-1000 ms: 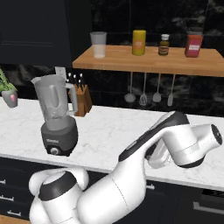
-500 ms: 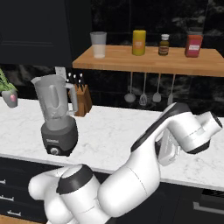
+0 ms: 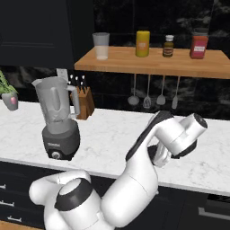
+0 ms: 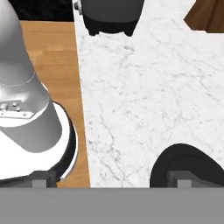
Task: Close the lid blender by securely placing the lid on top.
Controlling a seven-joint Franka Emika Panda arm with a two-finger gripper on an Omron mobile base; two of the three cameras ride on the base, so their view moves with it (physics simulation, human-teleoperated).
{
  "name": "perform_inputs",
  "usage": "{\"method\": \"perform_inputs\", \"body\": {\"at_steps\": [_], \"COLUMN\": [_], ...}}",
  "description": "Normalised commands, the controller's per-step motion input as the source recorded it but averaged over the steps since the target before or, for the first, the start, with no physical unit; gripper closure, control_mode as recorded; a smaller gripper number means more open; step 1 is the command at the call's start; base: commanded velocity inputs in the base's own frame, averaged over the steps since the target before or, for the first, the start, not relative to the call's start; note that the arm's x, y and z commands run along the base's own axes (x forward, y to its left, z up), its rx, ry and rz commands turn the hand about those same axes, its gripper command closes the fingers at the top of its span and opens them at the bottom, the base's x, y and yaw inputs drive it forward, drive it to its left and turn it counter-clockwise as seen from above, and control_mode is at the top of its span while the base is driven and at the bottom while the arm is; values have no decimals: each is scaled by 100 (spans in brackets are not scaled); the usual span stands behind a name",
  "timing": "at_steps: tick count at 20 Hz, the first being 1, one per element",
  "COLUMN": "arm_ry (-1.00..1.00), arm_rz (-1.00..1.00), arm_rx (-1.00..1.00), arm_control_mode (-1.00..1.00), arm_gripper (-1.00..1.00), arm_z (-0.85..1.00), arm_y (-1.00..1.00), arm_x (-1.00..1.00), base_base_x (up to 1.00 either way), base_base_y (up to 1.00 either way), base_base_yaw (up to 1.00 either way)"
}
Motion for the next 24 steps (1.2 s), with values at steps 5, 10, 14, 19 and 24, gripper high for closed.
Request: {"method": "perform_inputs", "body": {"at_steps": [5,10,14,19,24], "arm_ry": [-3,0,0,1,0], "arm_rz": [0,10,18,2,0], "arm_rx": [-19,-17,-6,-1,-7], "arm_control_mode": [-100,-100,-100,-100,-100], "arm_gripper": [-100,-100,-100,-100,-100], "arm_z": [-22,-5,0,-2,-12], "arm_y": [-2,-32,-51,-4,0], "arm_x": [52,20,1,1,25], "base_base_x": [0,0,0,0,0], "base_base_y": [0,0,0,0,0], "base_base_yaw": [0,0,0,0,0]}}
